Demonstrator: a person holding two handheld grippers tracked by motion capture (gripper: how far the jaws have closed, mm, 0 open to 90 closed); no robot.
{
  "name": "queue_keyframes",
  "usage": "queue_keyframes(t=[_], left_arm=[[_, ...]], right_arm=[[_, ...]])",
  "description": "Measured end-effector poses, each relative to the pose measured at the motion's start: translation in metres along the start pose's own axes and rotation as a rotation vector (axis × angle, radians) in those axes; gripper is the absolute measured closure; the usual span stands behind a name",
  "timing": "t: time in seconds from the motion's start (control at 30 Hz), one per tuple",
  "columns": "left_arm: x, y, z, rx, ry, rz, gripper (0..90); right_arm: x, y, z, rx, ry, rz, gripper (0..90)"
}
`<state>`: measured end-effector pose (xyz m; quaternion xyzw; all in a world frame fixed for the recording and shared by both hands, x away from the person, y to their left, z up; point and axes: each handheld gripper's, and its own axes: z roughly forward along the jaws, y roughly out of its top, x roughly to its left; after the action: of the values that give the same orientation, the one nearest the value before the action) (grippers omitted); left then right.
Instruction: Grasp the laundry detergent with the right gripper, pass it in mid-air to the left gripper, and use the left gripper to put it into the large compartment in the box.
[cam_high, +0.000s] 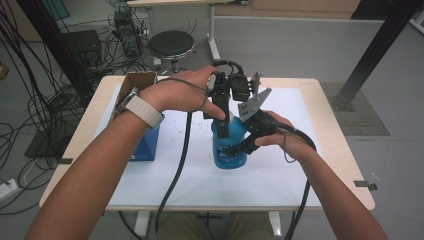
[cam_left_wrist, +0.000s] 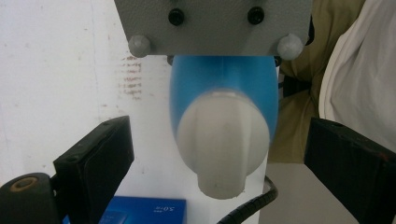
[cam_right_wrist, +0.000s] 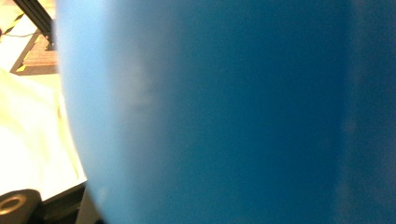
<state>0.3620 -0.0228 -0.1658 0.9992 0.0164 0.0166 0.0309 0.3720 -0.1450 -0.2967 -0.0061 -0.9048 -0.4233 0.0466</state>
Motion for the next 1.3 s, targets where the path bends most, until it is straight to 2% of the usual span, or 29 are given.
queue_keyframes(t=[1.3], left_arm=[[0.001, -0.0013, 0.0006, -0.006, -0.003, -0.002, 9.1]], right_arm=[[-0.0016, -0.0012, -0.0002, -0.008, 0.002, 0.005, 43.0]])
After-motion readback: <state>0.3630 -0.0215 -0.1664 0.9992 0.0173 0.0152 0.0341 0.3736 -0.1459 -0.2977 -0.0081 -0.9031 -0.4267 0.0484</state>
